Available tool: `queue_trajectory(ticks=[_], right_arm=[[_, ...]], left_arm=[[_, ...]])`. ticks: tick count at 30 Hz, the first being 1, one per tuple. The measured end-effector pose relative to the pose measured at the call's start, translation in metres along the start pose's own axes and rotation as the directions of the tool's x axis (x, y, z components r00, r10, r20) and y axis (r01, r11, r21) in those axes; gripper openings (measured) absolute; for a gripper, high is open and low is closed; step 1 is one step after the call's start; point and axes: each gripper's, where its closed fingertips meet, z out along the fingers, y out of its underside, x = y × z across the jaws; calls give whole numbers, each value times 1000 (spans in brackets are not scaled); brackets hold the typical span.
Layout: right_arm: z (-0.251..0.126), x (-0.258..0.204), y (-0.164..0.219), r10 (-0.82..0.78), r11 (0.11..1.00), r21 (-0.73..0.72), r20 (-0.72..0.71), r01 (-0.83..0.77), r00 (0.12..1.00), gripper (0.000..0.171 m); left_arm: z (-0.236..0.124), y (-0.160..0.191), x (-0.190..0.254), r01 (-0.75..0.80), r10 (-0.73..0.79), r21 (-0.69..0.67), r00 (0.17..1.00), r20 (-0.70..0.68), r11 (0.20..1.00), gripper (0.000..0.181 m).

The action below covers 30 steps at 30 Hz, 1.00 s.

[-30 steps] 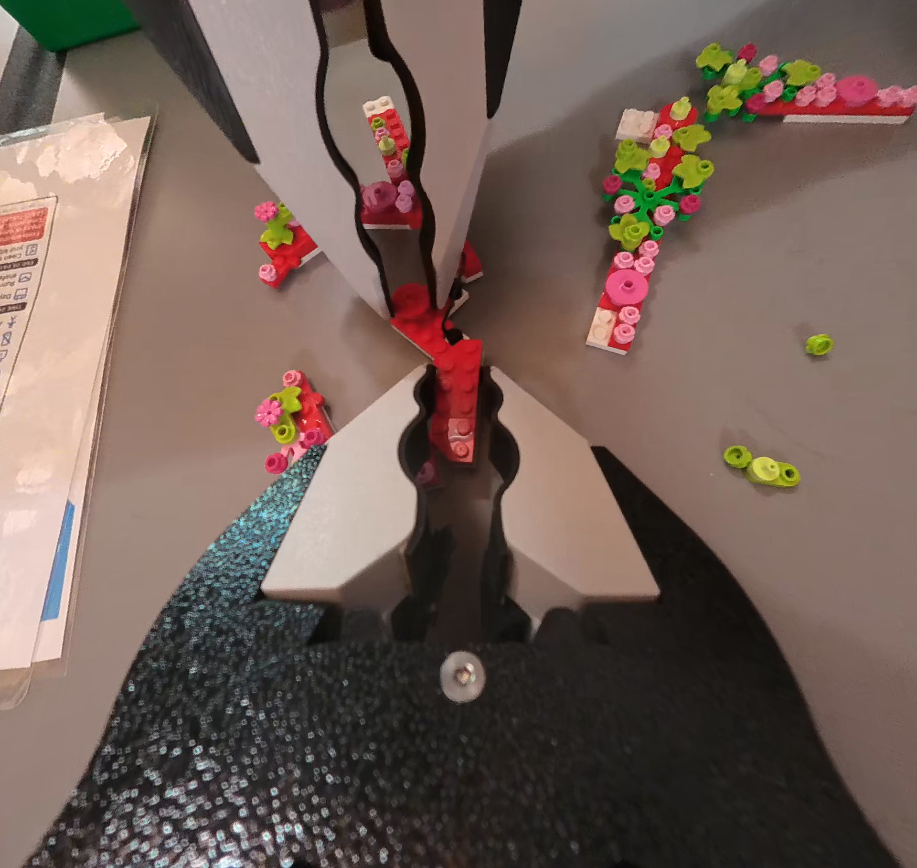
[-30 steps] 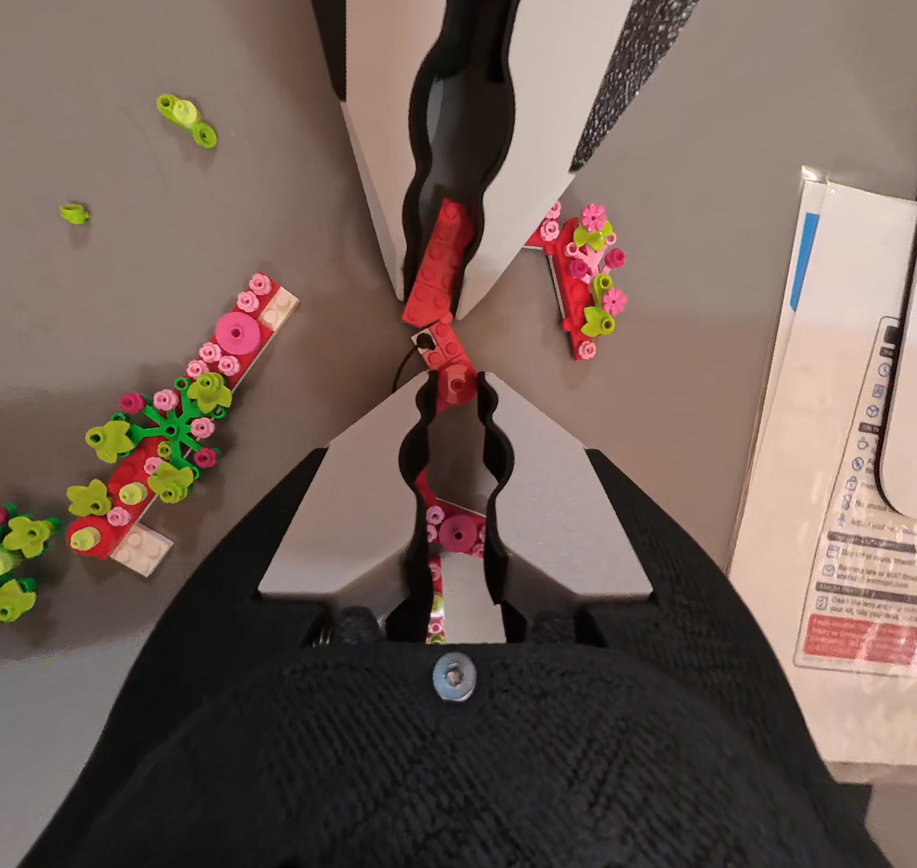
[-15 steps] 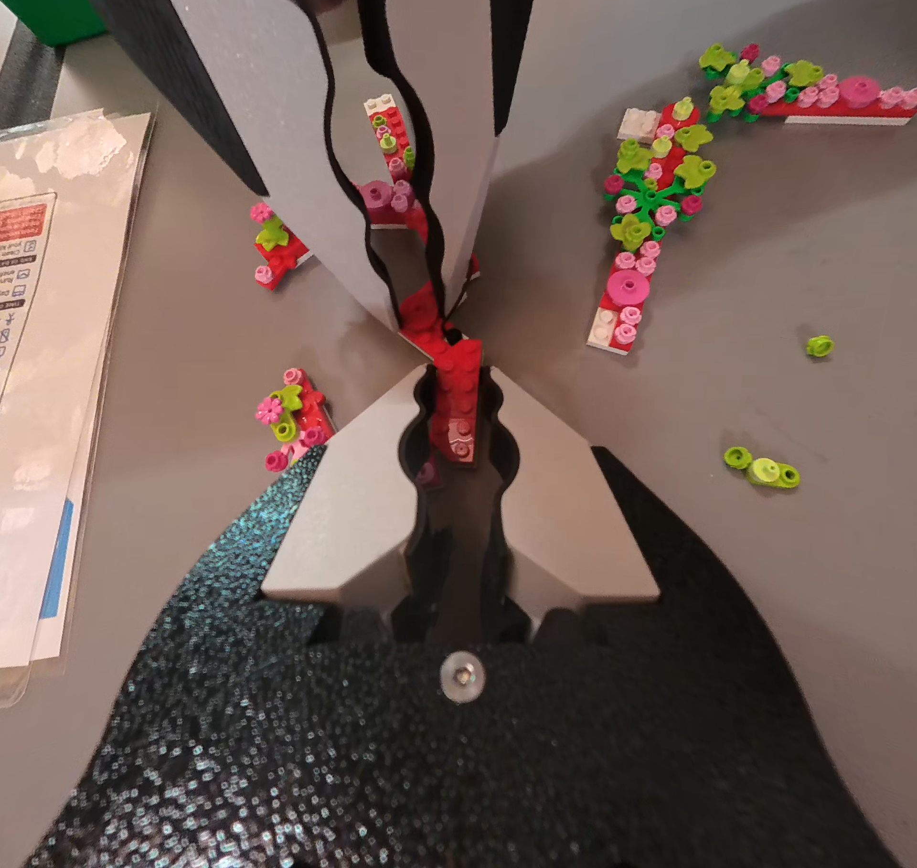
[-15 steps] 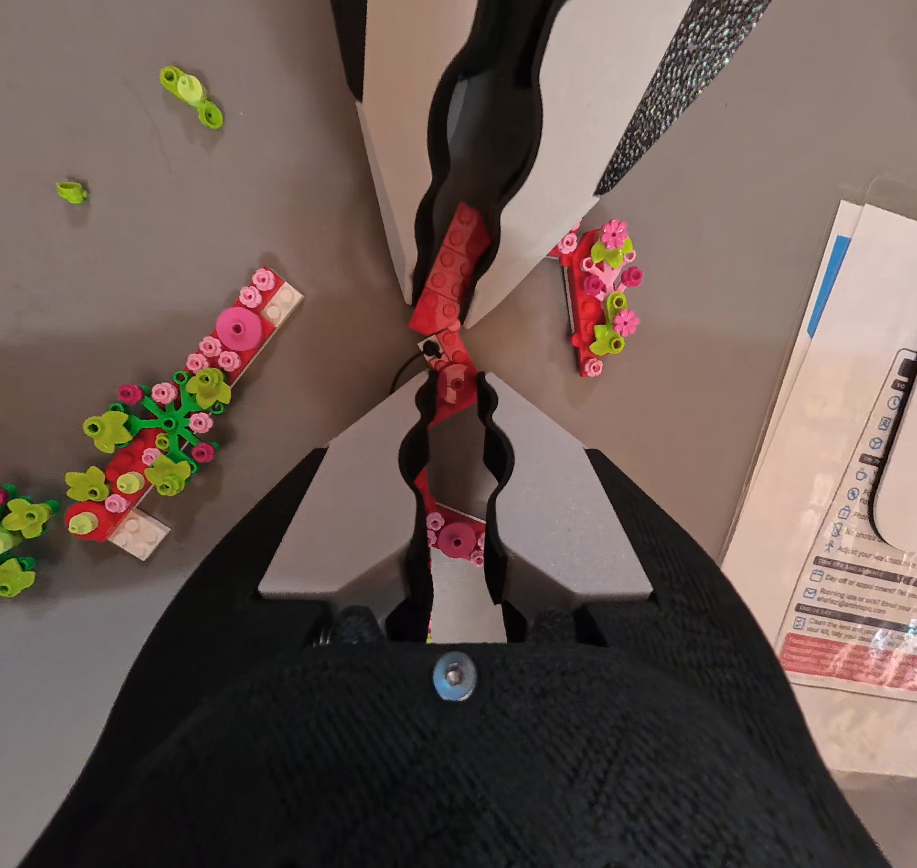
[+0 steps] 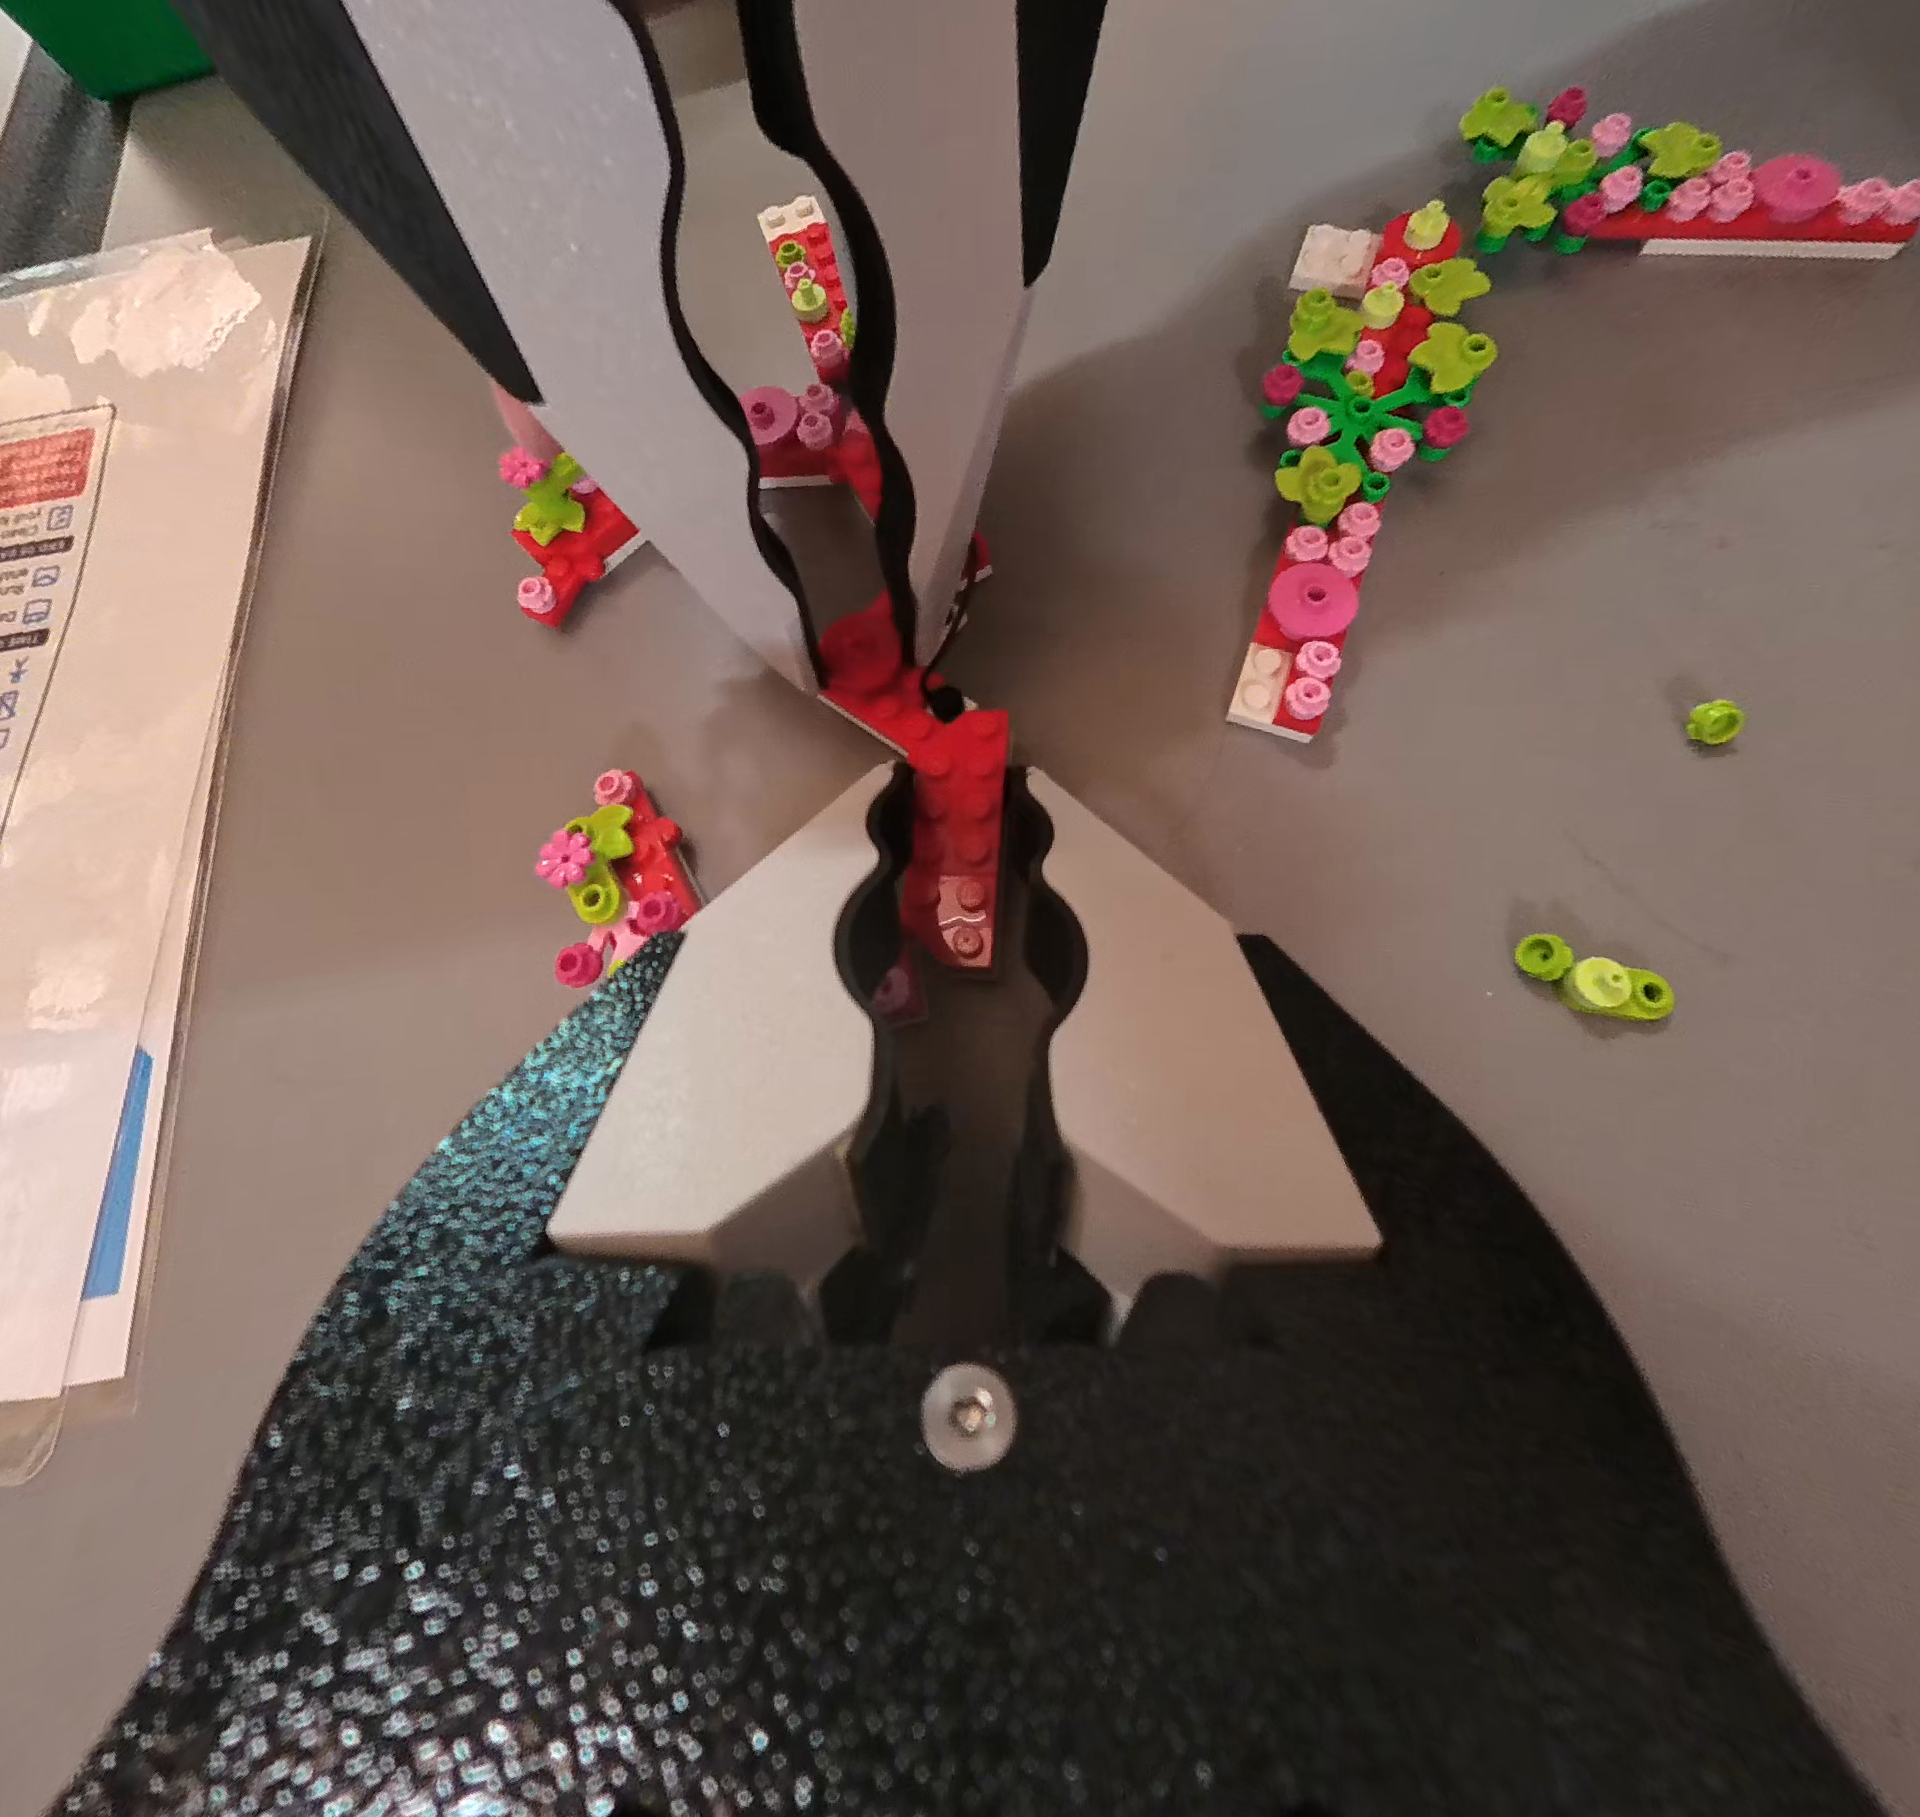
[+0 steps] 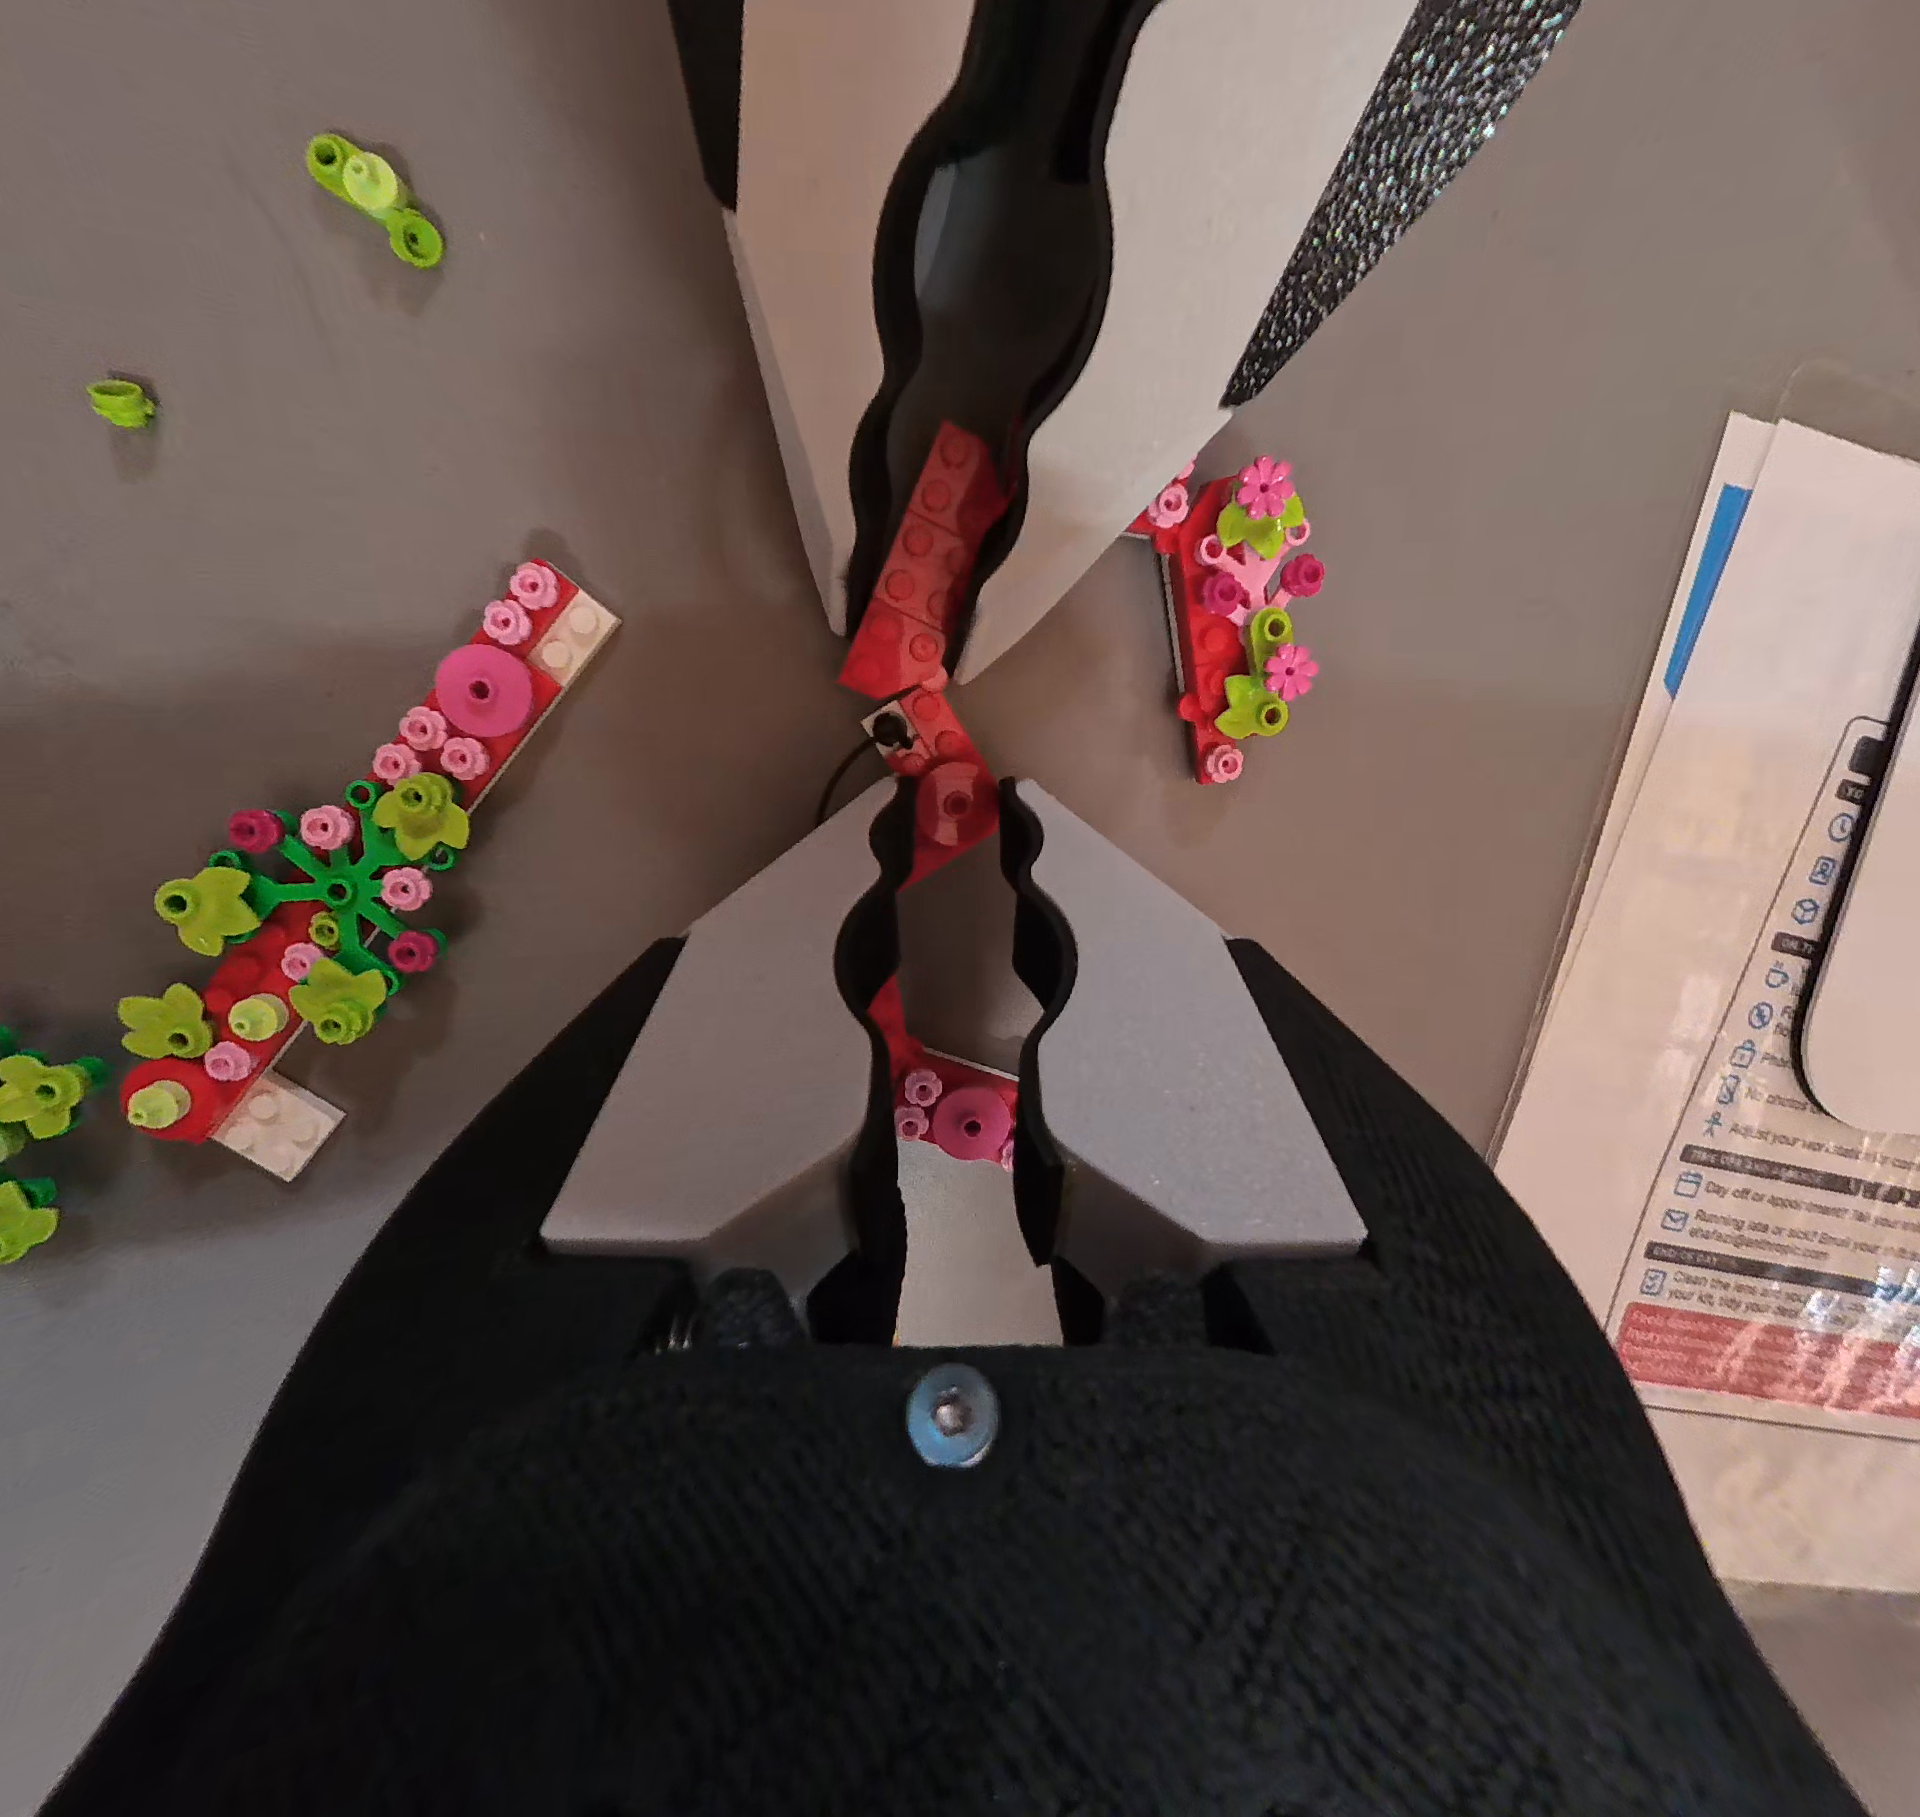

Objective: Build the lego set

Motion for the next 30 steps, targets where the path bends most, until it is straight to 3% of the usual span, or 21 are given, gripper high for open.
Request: queue_trajectory(ticks=[24,30], right_arm=[[-1,1,0,2,1000,2,-14,-2,1000,17],[-14,2,-5,131,987,91,13,-131,991,20]], left_arm=[[0,0,0,6,-6,2,1000,-3,1000,16],[0,-1,0,16,-16,13,1000,-7,1000,16]])
